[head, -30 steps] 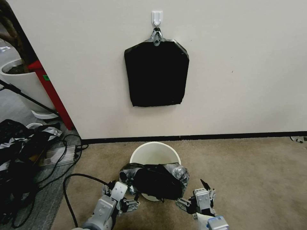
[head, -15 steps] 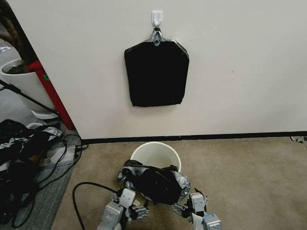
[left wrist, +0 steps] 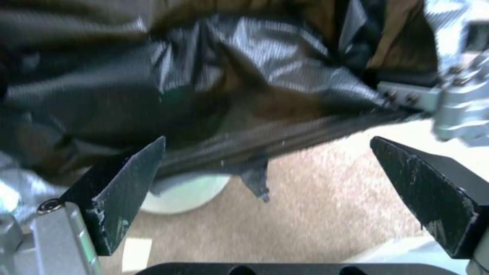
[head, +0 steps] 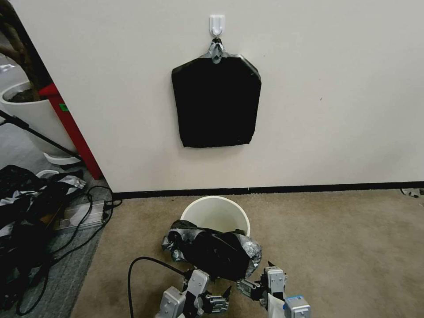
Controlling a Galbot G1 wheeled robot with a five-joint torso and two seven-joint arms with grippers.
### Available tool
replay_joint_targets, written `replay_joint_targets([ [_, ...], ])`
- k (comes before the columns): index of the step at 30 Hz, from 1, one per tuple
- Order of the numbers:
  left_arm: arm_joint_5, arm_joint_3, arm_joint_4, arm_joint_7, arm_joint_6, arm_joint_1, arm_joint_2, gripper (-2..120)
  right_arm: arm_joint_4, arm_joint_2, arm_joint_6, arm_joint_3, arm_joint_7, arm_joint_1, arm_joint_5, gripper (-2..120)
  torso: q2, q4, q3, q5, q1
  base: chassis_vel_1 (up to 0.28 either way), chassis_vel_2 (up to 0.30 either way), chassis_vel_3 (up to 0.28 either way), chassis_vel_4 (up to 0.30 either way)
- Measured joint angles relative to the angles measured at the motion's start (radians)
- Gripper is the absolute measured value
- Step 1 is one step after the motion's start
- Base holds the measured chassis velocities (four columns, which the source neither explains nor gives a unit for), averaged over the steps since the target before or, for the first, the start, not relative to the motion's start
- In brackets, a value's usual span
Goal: Place a trash bag onto the trash bin.
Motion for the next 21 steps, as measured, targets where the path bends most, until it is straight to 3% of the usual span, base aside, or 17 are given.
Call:
replay_joint_targets([
  [6,-0.04,-0.017,0.025,0.019,-0.057,-0.023,0.021,100,-0.019,0.004,0.008,-0.001,0.001,0.018,0.001,100,0.0,-0.0001,0.0,0.0001,0.0,0.0,0.0,0.0,0.0],
  [12,-0.054,0.018,0.064,-0.038,-0.101,-0.06,-0.002,100,-0.01,0.004,-0.003,-0.028,0.003,0.024,0.054,100,0.0,-0.0001,0.0,0.0,0.0,0.0,0.0,0.0,0.0],
  [21,0.078,0.076,0.152,-0.075,-0.186,-0.084,-0.036,100,0.019,0.009,-0.005,-0.036,0.005,0.026,0.169,100,0.0,0.0,0.0,0.0,0.0,0.0,0.0,0.0,0.0],
])
